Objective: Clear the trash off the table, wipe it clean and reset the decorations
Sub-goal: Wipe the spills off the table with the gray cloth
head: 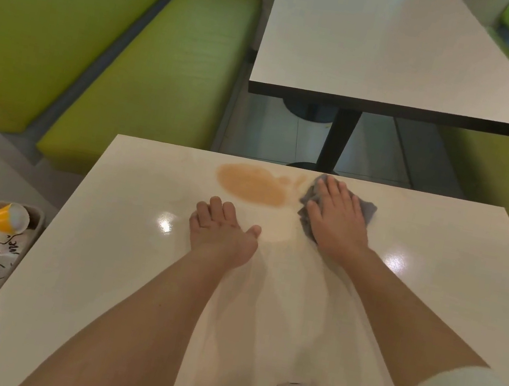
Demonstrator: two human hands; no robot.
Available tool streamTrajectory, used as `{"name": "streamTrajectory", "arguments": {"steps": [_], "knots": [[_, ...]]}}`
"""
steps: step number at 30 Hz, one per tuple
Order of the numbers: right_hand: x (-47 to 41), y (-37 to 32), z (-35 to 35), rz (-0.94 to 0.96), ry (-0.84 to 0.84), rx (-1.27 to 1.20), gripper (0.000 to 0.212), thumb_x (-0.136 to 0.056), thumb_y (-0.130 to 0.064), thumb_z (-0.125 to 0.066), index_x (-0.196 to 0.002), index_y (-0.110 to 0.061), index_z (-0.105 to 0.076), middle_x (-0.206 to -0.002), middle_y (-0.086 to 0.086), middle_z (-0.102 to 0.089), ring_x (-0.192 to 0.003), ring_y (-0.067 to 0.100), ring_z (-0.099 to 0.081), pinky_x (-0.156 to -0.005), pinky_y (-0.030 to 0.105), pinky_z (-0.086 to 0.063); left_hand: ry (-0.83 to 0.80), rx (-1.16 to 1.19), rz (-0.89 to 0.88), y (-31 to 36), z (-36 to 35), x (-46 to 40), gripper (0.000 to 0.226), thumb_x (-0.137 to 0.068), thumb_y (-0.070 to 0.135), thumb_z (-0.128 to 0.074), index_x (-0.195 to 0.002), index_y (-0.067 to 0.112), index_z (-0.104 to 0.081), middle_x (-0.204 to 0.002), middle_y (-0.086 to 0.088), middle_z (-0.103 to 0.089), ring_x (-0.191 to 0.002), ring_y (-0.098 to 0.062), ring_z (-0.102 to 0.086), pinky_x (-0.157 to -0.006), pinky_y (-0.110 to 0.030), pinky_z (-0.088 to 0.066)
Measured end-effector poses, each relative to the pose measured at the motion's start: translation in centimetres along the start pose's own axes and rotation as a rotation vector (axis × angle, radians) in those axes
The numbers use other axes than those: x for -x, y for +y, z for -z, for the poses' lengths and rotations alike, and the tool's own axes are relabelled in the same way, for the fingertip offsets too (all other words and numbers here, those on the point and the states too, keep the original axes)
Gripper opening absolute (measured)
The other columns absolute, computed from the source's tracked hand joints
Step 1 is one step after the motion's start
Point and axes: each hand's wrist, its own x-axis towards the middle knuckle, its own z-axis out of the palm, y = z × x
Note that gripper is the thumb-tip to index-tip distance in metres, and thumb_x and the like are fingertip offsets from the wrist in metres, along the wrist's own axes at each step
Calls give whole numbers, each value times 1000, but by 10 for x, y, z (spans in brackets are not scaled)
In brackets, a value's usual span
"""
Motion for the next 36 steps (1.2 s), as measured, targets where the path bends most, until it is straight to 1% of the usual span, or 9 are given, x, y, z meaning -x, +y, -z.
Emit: {"name": "streamTrajectory", "arguments": {"steps": [7, 13, 19, 23, 27, 29, 31, 34, 36], "knots": [[46, -18, -7, 274, -78, -4, 62, -98, -49, -10, -157, -29, -4, -163, -11, 3, -149, 7, 11, -123, 37, 3, 2, 2, 5, 0, 0, -1, 73, -96, 60, -26, -145, 7, -20, -149, -12, -17, -138, -34, -13, -114, -41, -14], [-3, 14, -1, 57, -22, 14, 55, -103, -32, -18, -156, -18, -15, -164, -2, -2, -151, 17, 3, -122, 38, 1, 18, 14, -12, -3, -4, -1, 70, -96, 60, -23, -141, 7, -24, -141, -9, -21, -133, -32, -17, -112, -39, -16], [-32, -24, -2, 219, -114, 35, 48, -105, -23, -22, -150, -10, -31, -164, 1, -1, -151, 21, 2, -122, 44, -2, 26, 1, -8, -1, -4, -3, 69, -96, 61, -23, -140, 8, -25, -143, -10, -22, -133, -33, -17, -111, -40, -16], [14, -29, -2, 383, -171, -33, 67, -92, -44, -4, -155, -25, -17, -163, -11, 2, -150, 10, 7, -123, 41, 0, 23, 3, -9, -2, -4, -3, 71, -96, 61, -24, -142, 8, -23, -147, -11, -19, -137, -33, -15, -113, -40, -15], [24, 3, 3, 208, -78, -24, 66, -94, -49, -6, -157, -28, -10, -163, -11, -1, -149, 7, 4, -122, 35, 2, 21, 16, -24, -5, -4, -3, 70, -96, 62, -24, -141, 8, -25, -143, -9, -21, -133, -32, -18, -112, -39, -17], [11, 5, 4, 72, -43, -2, 60, -101, -48, -12, -157, -27, -10, -164, -7, -4, -150, 11, 3, -122, 36, 2, 24, 17, -30, -6, -5, -2, 70, -95, 62, -24, -140, 8, -26, -141, -9, -22, -132, -32, -19, -111, -39, -18], [8, -11, 3, 24, -53, -7, 66, -99, -57, -5, -156, -27, -11, -164, -5, -1, -151, 15, 5, -122, 40, 2, 28, 22, -25, -6, -5, -1, 69, -95, 62, -24, -139, 8, -26, -142, -9, -23, -132, -32, -20, -110, -39, -19], [35, -37, -5, 191, -94, -3, 91, -80, -69, 26, -156, -31, -7, -164, -7, 7, -150, 13, 12, -122, 43, 2, 24, 25, -21, -6, -4, -3, 72, -95, 62, -26, -142, 8, -25, -145, -11, -21, -135, -33, -18, -111, -40, -19], [50, -35, -9, 242, -106, 9, 81, -84, -64, 20, -156, -32, -1, -163, -10, 9, -149, 9, 13, -122, 39, 3, 19, 28, -23, -7, -3, -4, 74, -95, 63, -26, -144, 8, -23, -148, -12, -19, -136, -33, -17, -112, -41, -19]]}}
